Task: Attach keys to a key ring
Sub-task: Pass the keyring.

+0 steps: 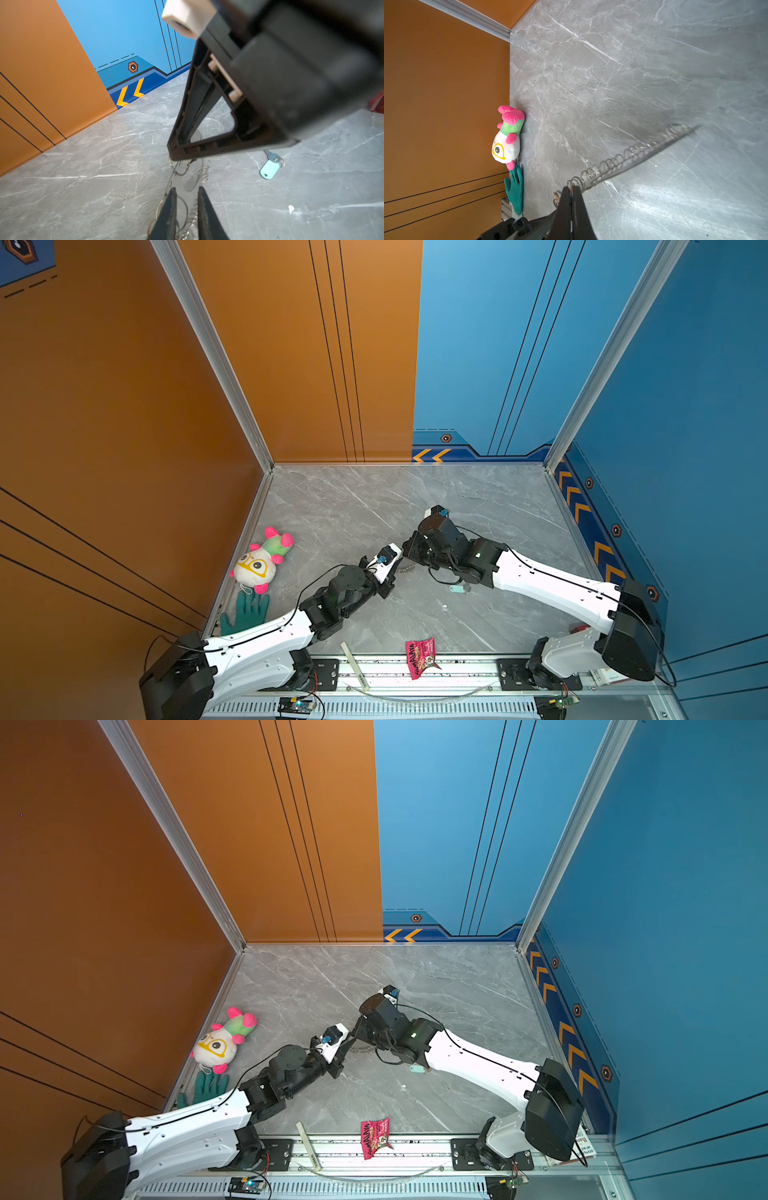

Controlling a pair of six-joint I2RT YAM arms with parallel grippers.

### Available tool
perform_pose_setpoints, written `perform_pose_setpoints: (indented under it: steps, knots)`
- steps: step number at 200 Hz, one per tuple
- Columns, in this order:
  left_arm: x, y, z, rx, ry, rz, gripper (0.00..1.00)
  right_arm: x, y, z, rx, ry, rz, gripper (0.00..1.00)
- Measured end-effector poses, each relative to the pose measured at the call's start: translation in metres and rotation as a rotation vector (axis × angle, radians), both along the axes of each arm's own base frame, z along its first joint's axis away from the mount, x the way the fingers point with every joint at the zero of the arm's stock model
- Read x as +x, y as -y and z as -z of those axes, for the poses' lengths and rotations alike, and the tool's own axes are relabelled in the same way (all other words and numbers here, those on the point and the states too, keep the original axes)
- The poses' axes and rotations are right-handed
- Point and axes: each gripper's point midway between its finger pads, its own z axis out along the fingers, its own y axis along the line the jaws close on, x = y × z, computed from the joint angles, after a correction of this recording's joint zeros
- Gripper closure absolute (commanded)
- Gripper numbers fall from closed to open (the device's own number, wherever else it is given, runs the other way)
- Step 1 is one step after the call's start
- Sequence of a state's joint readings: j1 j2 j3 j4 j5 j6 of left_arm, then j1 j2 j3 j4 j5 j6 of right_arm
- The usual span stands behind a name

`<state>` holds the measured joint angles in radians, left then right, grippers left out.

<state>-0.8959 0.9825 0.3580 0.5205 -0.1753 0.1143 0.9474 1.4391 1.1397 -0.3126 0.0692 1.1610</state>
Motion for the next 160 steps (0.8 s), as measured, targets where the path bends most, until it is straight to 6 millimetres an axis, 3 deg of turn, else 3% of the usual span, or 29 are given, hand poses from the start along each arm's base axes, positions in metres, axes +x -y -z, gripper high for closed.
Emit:
perform_pose_setpoints:
  steps: [49,69,112,135,160]
  knots:
    - [0.0,0.001,0.0,-0.009,0.014,0.001,0.8,-0.001,0.0,0.001,0.011,-0.01,0.023,1.0]
    - [-0.002,0.001,0.0,-0.01,0.019,0.014,0.76,0.0,-0.001,0.0,0.019,-0.01,0.027,1.0]
    - [-0.026,0.003,-0.014,-0.067,0.053,0.102,0.64,0.002,-0.001,-0.001,0.028,-0.008,0.035,1.0]
    - [-0.035,0.01,-0.017,-0.082,0.056,0.146,0.64,0.003,0.0,-0.002,0.03,-0.007,0.037,1.0]
    - [-0.031,0.011,-0.006,-0.054,0.038,0.13,0.65,0.004,-0.002,-0.003,0.037,-0.002,0.037,1.0]
